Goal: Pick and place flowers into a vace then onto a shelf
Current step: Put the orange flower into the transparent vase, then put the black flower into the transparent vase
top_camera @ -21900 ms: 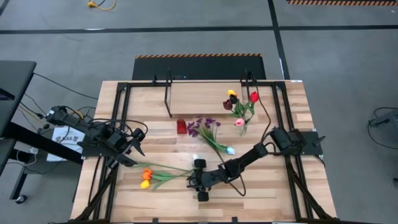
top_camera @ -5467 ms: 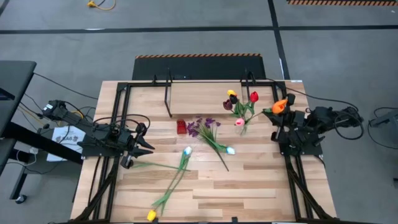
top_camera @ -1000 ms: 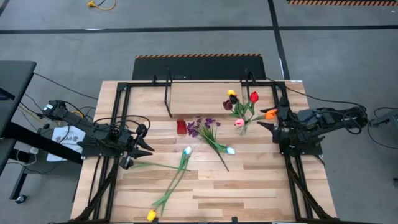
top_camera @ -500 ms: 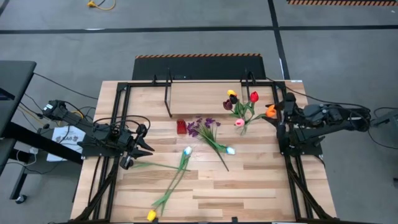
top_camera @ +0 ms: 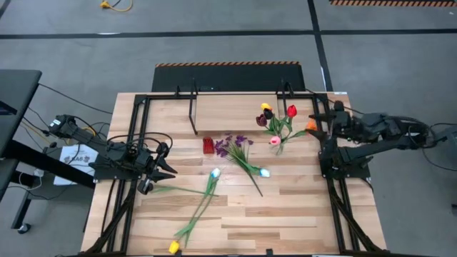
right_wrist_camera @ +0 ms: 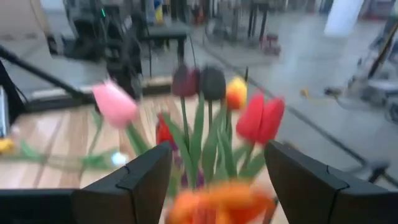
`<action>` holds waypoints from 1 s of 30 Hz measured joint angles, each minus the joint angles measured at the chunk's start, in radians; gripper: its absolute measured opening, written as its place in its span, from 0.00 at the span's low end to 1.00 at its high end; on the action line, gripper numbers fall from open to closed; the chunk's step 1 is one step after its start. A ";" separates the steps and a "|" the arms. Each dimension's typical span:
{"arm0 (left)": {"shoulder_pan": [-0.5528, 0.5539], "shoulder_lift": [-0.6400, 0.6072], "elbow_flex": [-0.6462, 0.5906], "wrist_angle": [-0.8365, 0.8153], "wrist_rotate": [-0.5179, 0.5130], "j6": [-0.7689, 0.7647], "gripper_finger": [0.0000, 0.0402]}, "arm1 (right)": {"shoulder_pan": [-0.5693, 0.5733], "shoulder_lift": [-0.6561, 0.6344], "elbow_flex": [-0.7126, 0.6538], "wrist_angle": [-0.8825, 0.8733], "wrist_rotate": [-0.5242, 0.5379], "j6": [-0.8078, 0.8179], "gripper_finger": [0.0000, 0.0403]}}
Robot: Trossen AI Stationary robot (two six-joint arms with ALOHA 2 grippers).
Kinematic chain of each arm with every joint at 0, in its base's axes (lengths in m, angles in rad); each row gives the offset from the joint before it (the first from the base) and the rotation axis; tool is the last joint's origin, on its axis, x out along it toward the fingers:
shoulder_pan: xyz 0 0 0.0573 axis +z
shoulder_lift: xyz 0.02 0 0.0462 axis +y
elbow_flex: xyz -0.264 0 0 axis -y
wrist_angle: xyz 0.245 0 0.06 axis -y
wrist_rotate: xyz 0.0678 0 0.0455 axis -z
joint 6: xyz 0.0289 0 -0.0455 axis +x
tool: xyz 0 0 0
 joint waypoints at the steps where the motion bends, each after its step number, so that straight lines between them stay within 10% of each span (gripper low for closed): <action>1: 0.000 0.000 0.000 0.000 0.000 0.000 0.14 | 0.000 0.000 0.007 0.023 -0.001 -0.018 0.62; 7: 0.000 0.000 0.000 0.000 0.000 0.006 0.14 | 0.000 0.000 0.045 0.209 -0.059 -0.118 0.62; 17: 0.000 0.000 0.000 0.000 0.000 0.006 0.14 | 0.020 0.091 0.020 0.321 -0.635 0.021 0.62; 30: 0.000 0.000 0.000 -0.001 0.000 -0.001 0.14 | 0.391 0.269 -0.124 0.553 -0.465 0.075 0.62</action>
